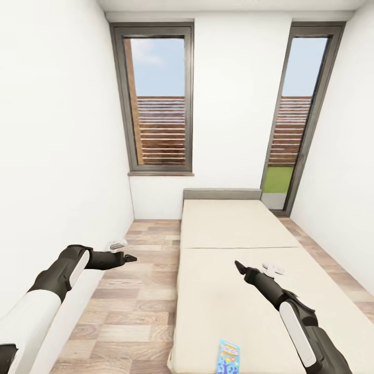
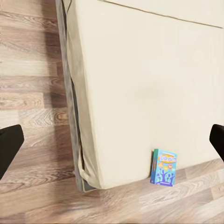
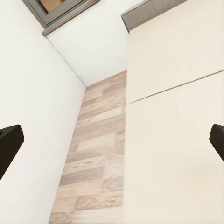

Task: Put all the toys in the child's room - the three board games (two on the bed and one on the table), the two jigsaw puzzles on the table, and the tennis ball on the table - inside the toy box on the table in the child's room.

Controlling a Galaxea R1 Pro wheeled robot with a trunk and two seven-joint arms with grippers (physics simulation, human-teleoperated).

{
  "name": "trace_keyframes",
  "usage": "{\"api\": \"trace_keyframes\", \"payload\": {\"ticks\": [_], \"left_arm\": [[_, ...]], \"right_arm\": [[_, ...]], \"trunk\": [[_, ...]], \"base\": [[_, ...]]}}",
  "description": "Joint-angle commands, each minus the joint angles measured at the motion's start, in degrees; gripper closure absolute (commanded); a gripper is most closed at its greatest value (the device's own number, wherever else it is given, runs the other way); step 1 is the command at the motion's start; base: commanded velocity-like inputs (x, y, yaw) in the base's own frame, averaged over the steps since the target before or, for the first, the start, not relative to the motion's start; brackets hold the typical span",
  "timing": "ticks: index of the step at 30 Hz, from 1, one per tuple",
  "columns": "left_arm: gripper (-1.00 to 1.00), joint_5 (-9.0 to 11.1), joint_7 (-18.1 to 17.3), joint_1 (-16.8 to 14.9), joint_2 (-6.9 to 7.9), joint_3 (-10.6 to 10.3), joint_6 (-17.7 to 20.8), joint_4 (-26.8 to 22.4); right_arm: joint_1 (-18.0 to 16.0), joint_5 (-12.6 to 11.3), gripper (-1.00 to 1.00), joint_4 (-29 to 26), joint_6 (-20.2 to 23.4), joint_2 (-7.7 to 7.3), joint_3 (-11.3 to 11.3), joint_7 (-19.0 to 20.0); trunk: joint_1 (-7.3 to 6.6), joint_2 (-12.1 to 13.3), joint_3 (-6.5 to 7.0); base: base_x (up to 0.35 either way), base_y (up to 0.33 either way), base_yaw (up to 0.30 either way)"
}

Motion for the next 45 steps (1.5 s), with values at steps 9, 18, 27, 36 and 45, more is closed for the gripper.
{"api": "trace_keyframes", "payload": {"ticks": [9, 18, 27, 36, 45], "left_arm": [[-1.00, 0.5, 0.2, 0.0, 0.08, -0.1, 0.4, 0.0], [-1.00, 0.6, 0.2, 0.0, 0.04, -0.1, 0.4, 0.0], [-1.00, 0.7, 0.0, 0.0, 0.11, 0.0, 0.7, 0.0], [-1.00, 0.7, -0.1, 0.0, 0.04, 0.0, 0.9, 0.0], [-1.00, 0.7, -0.1, 0.0, 0.08, 0.1, 0.8, 0.0]], "right_arm": [[0.0, -0.2, -1.00, -0.1, 0.2, 0.02, -0.2, 0.1], [-0.8, -0.8, -1.00, 4.2, 1.8, -0.16, -0.7, -0.3], [-5.9, -9.7, -1.00, 17.0, 10.9, -0.87, -4.1, -0.2], [-6.5, -12.6, -1.00, 19.1, 11.0, -1.08, -6.3, -0.8], [-6.4, -12.9, -1.00, 19.2, 11.1, -1.13, -6.3, -0.4]], "trunk": [[0.02, 0.0, -0.03], [0.02, 0.0, -0.03], [0.02, 0.0, -0.03], [0.02, 0.0, -0.03], [0.02, 0.0, -0.03]], "base": [[0.000, 0.081, -0.001], [-0.016, 0.004, 0.000], [-0.050, 0.000, 0.000], [-0.111, 0.000, 0.000], [-0.058, 0.000, 0.000]]}}
